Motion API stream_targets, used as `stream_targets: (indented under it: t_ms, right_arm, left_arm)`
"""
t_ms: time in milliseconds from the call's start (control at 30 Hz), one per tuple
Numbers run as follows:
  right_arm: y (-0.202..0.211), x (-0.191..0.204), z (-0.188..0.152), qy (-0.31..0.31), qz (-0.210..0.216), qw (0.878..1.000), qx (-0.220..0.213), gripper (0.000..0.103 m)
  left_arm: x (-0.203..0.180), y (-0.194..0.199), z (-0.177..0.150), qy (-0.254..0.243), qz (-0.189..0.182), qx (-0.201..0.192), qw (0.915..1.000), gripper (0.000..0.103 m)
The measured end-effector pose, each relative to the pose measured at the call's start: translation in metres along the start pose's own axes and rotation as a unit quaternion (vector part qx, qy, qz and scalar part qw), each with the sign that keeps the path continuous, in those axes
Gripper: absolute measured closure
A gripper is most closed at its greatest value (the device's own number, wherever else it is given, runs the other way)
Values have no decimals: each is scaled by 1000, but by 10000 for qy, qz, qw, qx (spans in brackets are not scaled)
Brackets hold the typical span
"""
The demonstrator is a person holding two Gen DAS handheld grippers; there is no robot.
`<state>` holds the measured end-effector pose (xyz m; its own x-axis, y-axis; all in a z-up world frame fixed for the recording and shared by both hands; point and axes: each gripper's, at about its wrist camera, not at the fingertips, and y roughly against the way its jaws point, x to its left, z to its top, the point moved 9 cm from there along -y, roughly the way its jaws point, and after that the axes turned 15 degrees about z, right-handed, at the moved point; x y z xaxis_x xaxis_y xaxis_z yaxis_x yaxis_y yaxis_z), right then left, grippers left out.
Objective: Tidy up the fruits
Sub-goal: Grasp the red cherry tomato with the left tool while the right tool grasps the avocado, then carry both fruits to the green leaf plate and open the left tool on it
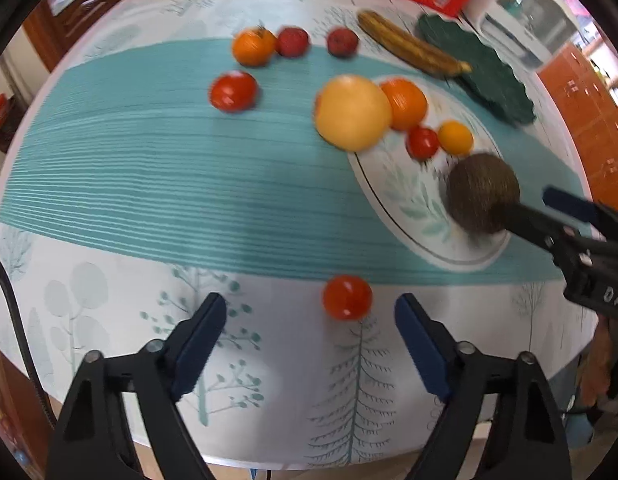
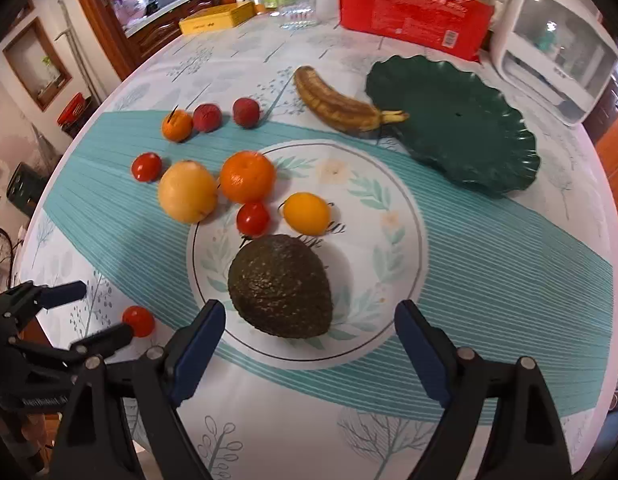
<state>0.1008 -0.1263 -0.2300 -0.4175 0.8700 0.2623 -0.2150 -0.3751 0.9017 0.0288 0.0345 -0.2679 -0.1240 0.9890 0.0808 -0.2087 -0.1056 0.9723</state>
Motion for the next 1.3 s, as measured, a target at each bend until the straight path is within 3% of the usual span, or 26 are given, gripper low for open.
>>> stream_targets:
  t_ms: [300,533,700,833,1300]
  right_arm:
    - [-18,3,4,161,28,9999,45,20]
    - [-27,4,7,94,215,9997,34,23]
    - [-36,7,6,78,304,9995,103,25]
    - [-46,7,1,20,395,9989,234,39]
    - [-13,-7,-8,-274,514,9982,-118,41]
  left_arm:
    - [-23,-13,-6,-205,-22,40,9998,48]
    - [-31,-10,0,-261,-3,-83,9996,77]
    - [-36,-11,6,-279,49,-170,9995,78]
    - [-36,-12,6,-291,51,-196,9994,78]
    - [-44,16,29,-327,70,-535,9980,79]
